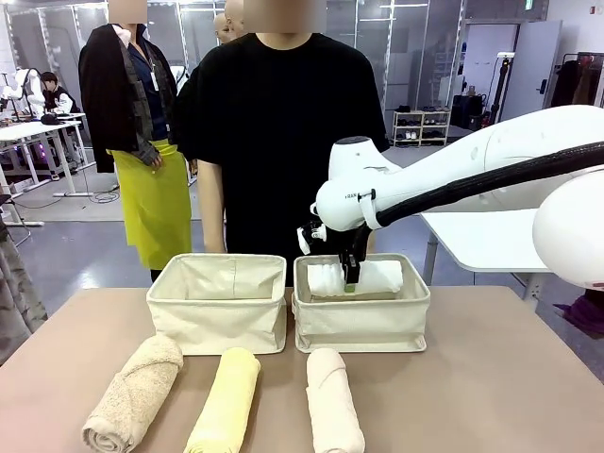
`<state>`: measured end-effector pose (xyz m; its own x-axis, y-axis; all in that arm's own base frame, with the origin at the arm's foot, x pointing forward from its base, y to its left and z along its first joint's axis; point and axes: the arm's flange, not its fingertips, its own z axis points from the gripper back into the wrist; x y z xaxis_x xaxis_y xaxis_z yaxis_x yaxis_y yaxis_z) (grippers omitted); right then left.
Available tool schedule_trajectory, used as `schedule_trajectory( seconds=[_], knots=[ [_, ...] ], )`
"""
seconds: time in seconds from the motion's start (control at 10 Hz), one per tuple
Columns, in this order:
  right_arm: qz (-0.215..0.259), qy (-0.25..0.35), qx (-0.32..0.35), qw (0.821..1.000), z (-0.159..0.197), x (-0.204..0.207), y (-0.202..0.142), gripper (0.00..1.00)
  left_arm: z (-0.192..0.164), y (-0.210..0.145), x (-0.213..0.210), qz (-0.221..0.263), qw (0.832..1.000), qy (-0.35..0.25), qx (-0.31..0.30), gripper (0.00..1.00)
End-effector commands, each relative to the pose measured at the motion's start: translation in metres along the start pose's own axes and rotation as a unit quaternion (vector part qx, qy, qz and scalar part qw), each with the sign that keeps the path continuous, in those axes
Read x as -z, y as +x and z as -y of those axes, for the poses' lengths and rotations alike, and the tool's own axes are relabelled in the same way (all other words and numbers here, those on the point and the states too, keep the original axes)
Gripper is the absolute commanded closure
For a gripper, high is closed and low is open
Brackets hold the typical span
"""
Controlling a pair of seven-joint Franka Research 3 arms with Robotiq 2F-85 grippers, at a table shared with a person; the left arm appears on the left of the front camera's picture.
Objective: Divide the towels into two baskets.
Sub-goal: Pick up one hotel-folded towel and place it in the Fabric basket indicated by the person, then pick up one hotel-folded towel from the bottom of the table and place it in the Fabric basket indicated by the person.
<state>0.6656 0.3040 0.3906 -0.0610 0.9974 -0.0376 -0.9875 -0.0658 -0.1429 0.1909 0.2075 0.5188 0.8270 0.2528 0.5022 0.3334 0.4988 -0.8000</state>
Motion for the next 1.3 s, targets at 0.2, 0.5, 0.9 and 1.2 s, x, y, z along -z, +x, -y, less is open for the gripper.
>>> schedule_trajectory(
  seconds=[0.2, 0.5, 0.9, 1.2],
  knots=[
    [0.012, 0.014, -0.013, 1.0, 0.001, -0.008, 0.0, 0.0, 0.002, -0.001, -0.002, 0.002, 1.0, -0.007, 0.002, 0.0],
    [0.014, 0.008, -0.007, 1.0, -0.006, -0.012, -0.002, 0.0, 0.002, -0.001, -0.002, 0.002, 1.0, -0.007, 0.002, 0.0],
    [0.002, 0.002, -0.001, 1.0, 0.002, -0.005, 0.002, 0.0, 0.002, -0.001, -0.002, 0.002, 1.0, -0.007, 0.002, 0.0],
    [0.002, 0.002, -0.001, 1.0, 0.002, -0.005, 0.002, 0.0, 0.002, -0.001, -0.002, 0.002, 1.0, -0.007, 0.002, 0.0]
  ],
)
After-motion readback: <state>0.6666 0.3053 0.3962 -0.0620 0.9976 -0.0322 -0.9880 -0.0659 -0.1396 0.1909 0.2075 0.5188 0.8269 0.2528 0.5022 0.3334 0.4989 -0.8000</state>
